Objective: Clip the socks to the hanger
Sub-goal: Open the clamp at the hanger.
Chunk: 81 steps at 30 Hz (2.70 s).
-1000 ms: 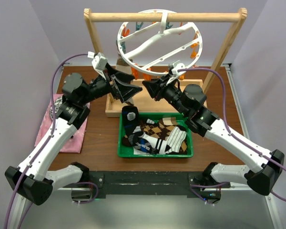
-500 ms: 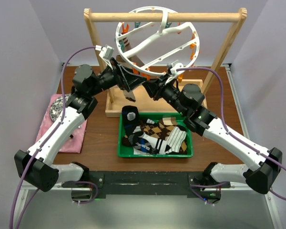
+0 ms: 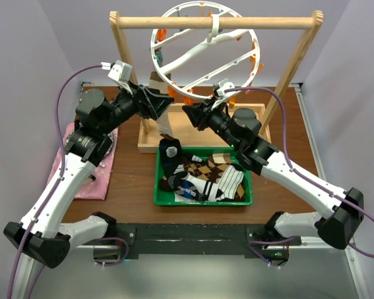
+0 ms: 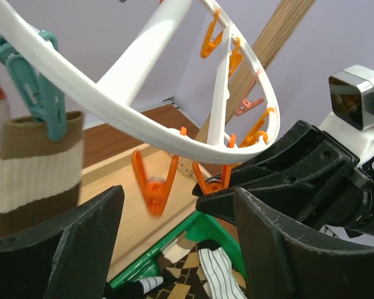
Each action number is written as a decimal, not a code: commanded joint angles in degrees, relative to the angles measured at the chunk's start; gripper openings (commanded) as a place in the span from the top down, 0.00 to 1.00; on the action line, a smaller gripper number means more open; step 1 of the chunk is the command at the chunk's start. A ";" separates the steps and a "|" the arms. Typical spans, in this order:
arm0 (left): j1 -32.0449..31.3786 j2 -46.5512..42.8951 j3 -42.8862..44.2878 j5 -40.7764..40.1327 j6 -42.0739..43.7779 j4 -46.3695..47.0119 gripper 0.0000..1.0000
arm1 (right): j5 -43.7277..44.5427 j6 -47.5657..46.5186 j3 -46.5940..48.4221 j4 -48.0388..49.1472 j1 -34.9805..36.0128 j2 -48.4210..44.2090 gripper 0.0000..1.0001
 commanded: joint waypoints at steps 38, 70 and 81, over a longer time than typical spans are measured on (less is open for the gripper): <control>-2.48 7.16 -3.05 10.75 -10.55 17.88 0.37 | -0.83 -1.74 1.76 1.54 0.23 0.46 1.00; -3.01 12.53 -0.15 8.11 -13.88 21.57 0.56 | -2.59 -0.42 0.88 4.44 0.32 2.04 1.00; -2.93 12.53 0.55 7.05 -13.80 20.17 1.00 | -1.97 -0.33 -1.66 4.26 0.23 -0.07 0.65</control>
